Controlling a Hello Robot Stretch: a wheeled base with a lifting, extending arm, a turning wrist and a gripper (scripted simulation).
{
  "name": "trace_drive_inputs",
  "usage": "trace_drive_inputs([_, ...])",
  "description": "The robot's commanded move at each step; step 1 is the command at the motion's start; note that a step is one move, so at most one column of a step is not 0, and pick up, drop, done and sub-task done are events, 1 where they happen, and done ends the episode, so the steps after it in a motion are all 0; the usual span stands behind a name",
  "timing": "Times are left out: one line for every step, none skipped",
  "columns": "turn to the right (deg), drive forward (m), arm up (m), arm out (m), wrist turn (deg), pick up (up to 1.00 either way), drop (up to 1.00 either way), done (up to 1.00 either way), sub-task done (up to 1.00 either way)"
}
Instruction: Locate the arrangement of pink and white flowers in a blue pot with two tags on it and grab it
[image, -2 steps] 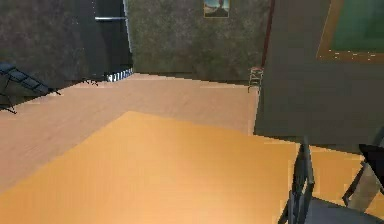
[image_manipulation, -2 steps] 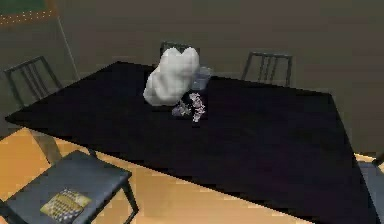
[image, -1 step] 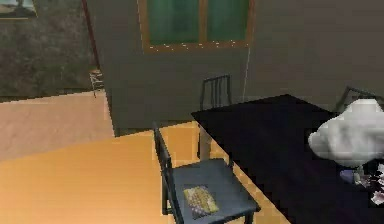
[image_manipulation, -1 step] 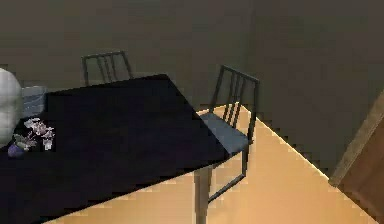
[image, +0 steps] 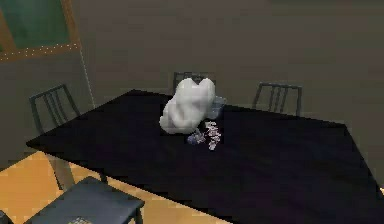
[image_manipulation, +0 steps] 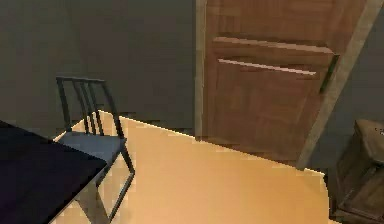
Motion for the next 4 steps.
trace_drive_inputs([30.0, 0.00, 0.00, 0.00, 0.0, 0.00, 0.00, 0.00, 0.00])
trace_drive_inputs([0.0, 0.30, 0.00, 0.00, 0.0, 0.00, 0.00, 0.00, 0.00])
trace_drive_inputs([-45.0, 0.00, 0.00, 0.00, 0.0, 0.00, 0.00, 0.00, 0.00])
trace_drive_inputs([-45.0, 0.00, 0.00, 0.00, 0.0, 0.00, 0.00, 0.00, 0.00])
